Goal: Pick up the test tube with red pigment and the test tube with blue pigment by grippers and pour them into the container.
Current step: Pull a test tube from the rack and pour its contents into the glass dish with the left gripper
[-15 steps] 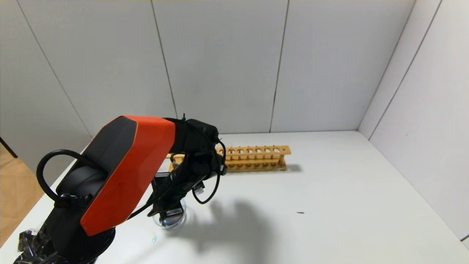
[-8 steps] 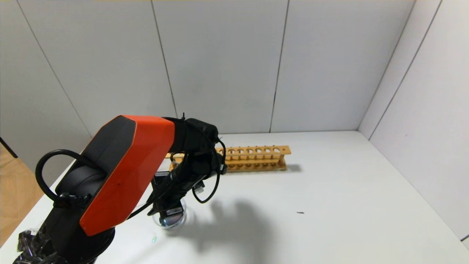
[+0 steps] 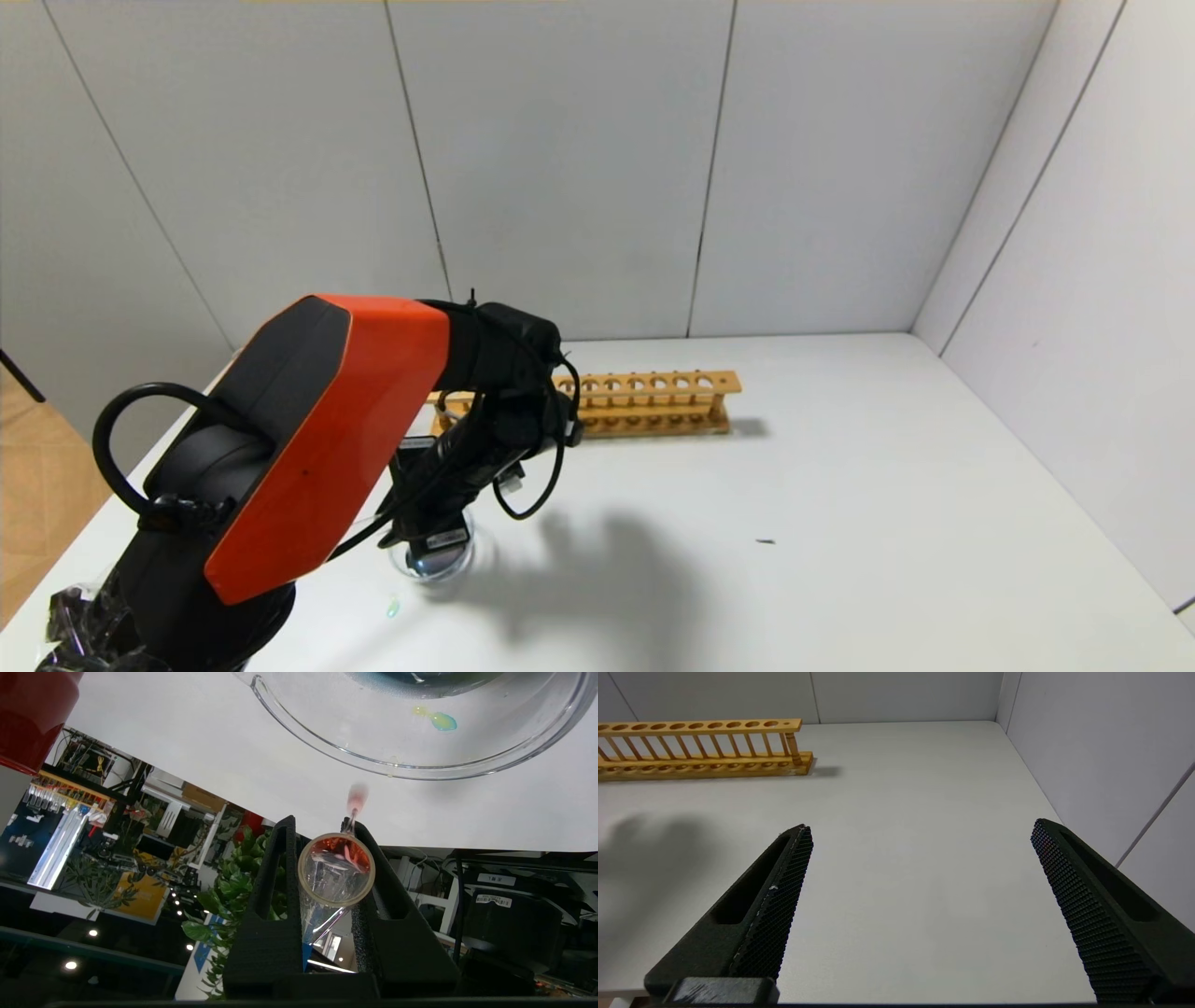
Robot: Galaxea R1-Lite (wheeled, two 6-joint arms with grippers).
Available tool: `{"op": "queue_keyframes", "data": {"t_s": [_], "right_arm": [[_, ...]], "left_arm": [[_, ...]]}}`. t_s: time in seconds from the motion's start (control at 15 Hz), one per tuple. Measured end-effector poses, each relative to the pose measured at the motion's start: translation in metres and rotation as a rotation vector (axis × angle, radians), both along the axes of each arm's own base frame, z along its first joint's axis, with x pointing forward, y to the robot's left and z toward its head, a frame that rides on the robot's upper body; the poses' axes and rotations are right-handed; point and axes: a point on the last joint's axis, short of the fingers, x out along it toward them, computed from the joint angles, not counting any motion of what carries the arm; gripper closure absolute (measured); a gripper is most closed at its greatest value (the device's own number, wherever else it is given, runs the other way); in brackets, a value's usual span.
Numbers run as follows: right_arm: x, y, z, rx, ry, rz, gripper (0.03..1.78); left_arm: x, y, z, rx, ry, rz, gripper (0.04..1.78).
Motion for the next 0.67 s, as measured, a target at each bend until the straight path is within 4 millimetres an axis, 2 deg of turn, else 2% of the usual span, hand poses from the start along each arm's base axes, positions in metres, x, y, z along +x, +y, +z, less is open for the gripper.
{"op": "queue_keyframes", "data": {"t_s": [0.67], "right_arm": [[0.0, 0.0, 0.0, 0.0, 0.0, 0.0, 0.1]], "left_arm": [[-0.0006, 0.0, 0.0029, -0.004, -0.014, 0.007, 1.48]]}}
